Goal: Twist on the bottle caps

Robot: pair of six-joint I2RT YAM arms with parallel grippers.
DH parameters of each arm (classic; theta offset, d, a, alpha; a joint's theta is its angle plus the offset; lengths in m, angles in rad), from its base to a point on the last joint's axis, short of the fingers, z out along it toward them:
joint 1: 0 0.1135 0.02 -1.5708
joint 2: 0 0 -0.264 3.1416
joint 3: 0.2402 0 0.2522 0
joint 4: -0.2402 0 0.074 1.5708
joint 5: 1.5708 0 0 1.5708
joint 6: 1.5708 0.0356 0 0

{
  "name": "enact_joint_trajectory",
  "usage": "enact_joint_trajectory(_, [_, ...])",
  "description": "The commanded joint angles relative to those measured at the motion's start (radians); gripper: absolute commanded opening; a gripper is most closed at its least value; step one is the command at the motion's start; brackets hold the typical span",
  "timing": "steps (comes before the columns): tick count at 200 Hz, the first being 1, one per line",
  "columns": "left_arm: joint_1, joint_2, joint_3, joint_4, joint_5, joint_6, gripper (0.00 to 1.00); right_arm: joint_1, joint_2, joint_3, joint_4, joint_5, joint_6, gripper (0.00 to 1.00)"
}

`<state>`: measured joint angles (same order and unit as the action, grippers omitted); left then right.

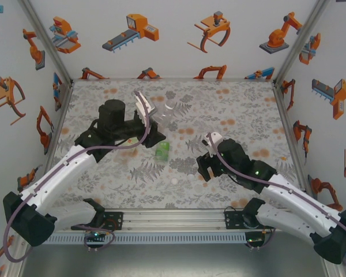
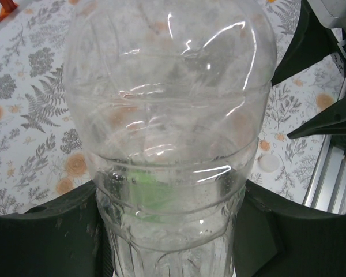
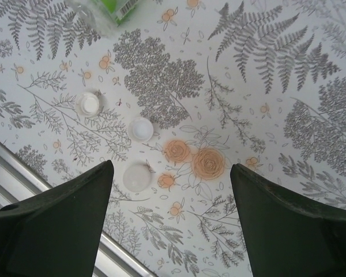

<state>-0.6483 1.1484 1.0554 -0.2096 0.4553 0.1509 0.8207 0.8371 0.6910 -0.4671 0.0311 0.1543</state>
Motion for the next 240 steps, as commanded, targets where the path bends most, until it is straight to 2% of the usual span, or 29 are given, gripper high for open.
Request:
enact_joint_trajectory(1, [-0.002,-0.019,-0.009,0.054,0.012,-0.027,0.19,-0.002,0.034,0.018,-0.004,-0.037,0.046,0.72])
enact_joint_trajectory(61, [-0.01,-0.059,-0.09,0.153,-0.051,-0.069,0.18,-0.002,0.12,0.065,-0.022,-0.114,0.092,0.67])
enact_joint_trajectory(90, [-0.01,-0.057,-0.082,0.102,-0.066,-0.041,0.16,-0.002,0.175,0.116,-0.06,-0.08,0.162,0.64])
enact_joint_trajectory(124, [-0.01,-0.117,-0.164,0.209,-0.108,-0.072,0.16,0.001,0.254,0.167,-0.106,-0.075,0.274,0.61])
enact_joint_trajectory(160, [-0.009,-0.161,-0.199,0.217,-0.178,-0.077,0.16,0.049,0.354,0.204,-0.125,-0.021,0.39,0.58])
enact_joint_trajectory(182, [0.001,-0.168,-0.192,0.187,-0.236,-0.123,0.16,0.085,0.411,0.23,-0.114,0.007,0.433,0.58])
enact_joint_trajectory(240, [0.012,-0.194,-0.187,0.165,-0.24,-0.238,0.16,0.145,0.559,0.346,-0.138,0.045,0.501,0.58])
